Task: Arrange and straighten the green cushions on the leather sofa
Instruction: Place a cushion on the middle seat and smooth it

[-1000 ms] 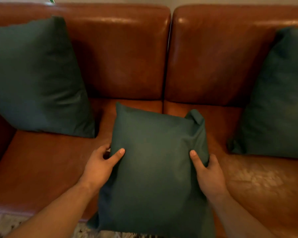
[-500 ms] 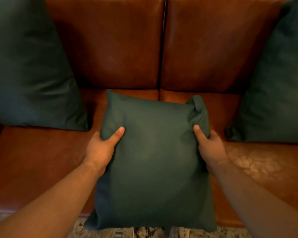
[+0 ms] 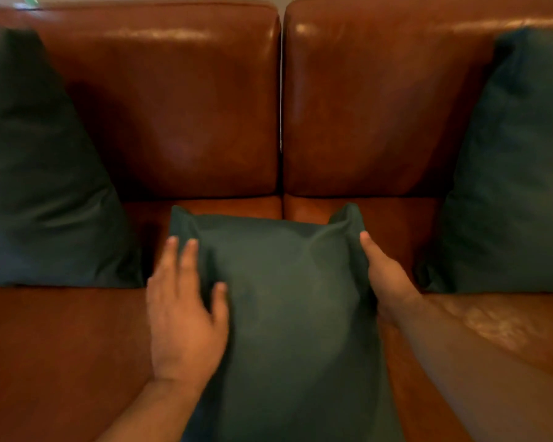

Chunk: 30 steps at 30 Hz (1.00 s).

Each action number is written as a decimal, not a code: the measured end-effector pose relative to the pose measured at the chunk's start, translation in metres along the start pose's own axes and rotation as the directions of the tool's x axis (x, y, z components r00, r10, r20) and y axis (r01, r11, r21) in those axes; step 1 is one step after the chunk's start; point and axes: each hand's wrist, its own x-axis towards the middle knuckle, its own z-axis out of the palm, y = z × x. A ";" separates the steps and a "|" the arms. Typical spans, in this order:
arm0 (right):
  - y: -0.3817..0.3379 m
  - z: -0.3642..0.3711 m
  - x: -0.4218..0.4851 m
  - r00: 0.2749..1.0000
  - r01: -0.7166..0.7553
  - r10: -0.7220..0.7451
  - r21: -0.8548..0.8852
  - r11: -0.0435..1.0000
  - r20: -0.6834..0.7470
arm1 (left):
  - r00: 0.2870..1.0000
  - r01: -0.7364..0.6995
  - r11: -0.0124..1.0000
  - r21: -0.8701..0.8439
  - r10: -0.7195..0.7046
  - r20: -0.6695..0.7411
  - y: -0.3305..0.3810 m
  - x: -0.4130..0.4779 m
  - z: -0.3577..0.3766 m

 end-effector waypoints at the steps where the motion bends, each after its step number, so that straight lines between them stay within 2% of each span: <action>1: -0.009 0.002 0.003 0.999 -0.039 0.040 -0.001 0.999 0.024 | 0.990 -0.122 0.992 0.032 0.120 0.078 0.011 -0.008 0.003; 3: -0.023 0.003 0.009 0.996 -0.057 0.059 -0.031 0.998 0.071 | 0.943 -0.248 0.963 0.106 0.215 0.253 0.024 -0.029 0.012; 5: -0.029 0.002 0.013 0.997 -0.012 0.018 -0.081 0.997 0.076 | 0.918 -0.275 0.936 0.219 0.188 0.349 0.022 -0.037 0.021; 9: -0.028 0.009 0.018 0.989 0.090 -0.105 -0.147 0.985 -0.102 | 0.906 -0.247 0.917 0.313 0.104 0.410 0.017 -0.021 0.033; 11: -0.027 0.017 0.017 0.957 0.123 -0.207 -0.364 0.923 -0.201 | 0.898 -0.243 0.906 0.346 0.076 0.432 0.017 -0.017 0.042; 13: -0.028 0.024 0.010 0.877 0.167 -0.391 -0.585 0.794 -0.279 | 0.890 -0.236 0.906 0.350 0.057 0.453 0.016 -0.016 0.048; 14: -0.027 0.028 0.000 0.807 0.260 -0.525 -0.636 0.727 -0.269 | 0.885 -0.233 0.910 0.344 0.052 0.462 0.016 -0.014 0.051; 15: -0.025 0.033 -0.012 0.711 0.410 -0.675 -0.664 0.626 -0.198 | 0.877 -0.230 0.912 0.339 0.044 0.479 0.017 -0.012 0.053; 16: -0.021 0.040 -0.025 0.608 0.554 -0.792 -0.687 0.471 -0.054 | 0.865 -0.228 0.915 0.333 0.033 0.502 0.018 -0.008 0.054; 17: -0.014 0.047 -0.037 0.527 0.645 -0.841 -0.703 0.301 0.124 | 0.852 -0.221 0.921 0.319 0.024 0.523 0.017 -0.003 0.057; 18: -0.006 0.054 -0.046 0.511 0.678 -0.803 -0.717 0.159 0.306 | 0.842 -0.211 0.935 0.286 0.026 0.539 0.016 -0.002 0.058; 19: 0.005 0.060 -0.052 0.562 0.660 -0.691 -0.750 0.043 0.454 | 0.836 -0.204 0.953 0.223 0.051 0.547 0.012 -0.002 0.057; 20: 0.016 0.064 -0.056 0.646 0.608 -0.548 -0.793 -0.051 0.531 | 0.837 -0.185 0.975 0.123 0.091 0.540 0.008 -0.005 0.054; 21: 0.024 0.067 -0.058 0.720 0.557 -0.441 -0.825 -0.093 0.535 | 0.851 -0.145 0.989 -0.001 0.125 0.510 0.001 -0.007 0.050; 22: 0.028 0.069 -0.057 0.753 0.533 -0.400 -0.841 -0.095 0.523 | 0.882 -0.090 0.985 -0.145 0.146 0.447 -0.006 -0.008 0.045; 23: 0.028 0.072 -0.056 0.753 0.536 -0.402 -0.840 -0.084 0.521 | 0.932 -0.048 0.965 -0.257 0.136 0.337 -0.015 -0.007 0.039; 24: 0.023 0.075 -0.056 0.734 0.549 -0.433 -0.832 -0.076 0.523 | 0.978 -0.018 0.957 -0.289 0.077 0.193 -0.028 -0.003 0.032; 25: 0.019 0.077 -0.056 0.717 0.546 -0.473 -0.834 -0.075 0.512 | 0.997 0.041 0.960 -0.278 -0.021 0.074 -0.042 0.002 0.028; 26: 0.015 0.078 -0.056 0.710 0.537 -0.503 -0.841 -0.066 0.492 | 0.988 0.156 0.939 -0.306 -0.148 0.049 -0.054 0.010 0.022; 27: 0.014 0.077 -0.054 0.699 0.527 -0.531 -0.847 -0.069 0.478 | 0.955 0.297 0.868 -0.397 -0.263 0.139 -0.064 0.018 0.017; 28: 0.014 0.077 -0.055 0.726 0.504 -0.497 -0.859 -0.088 0.476 | 0.892 0.450 0.740 -0.500 -0.353 0.281 -0.067 0.023 0.012; 30: 0.018 0.078 -0.053 0.813 0.451 -0.322 -0.875 -0.176 0.484 | 0.732 0.681 0.467 -0.564 -0.442 0.519 -0.069 0.021 0.011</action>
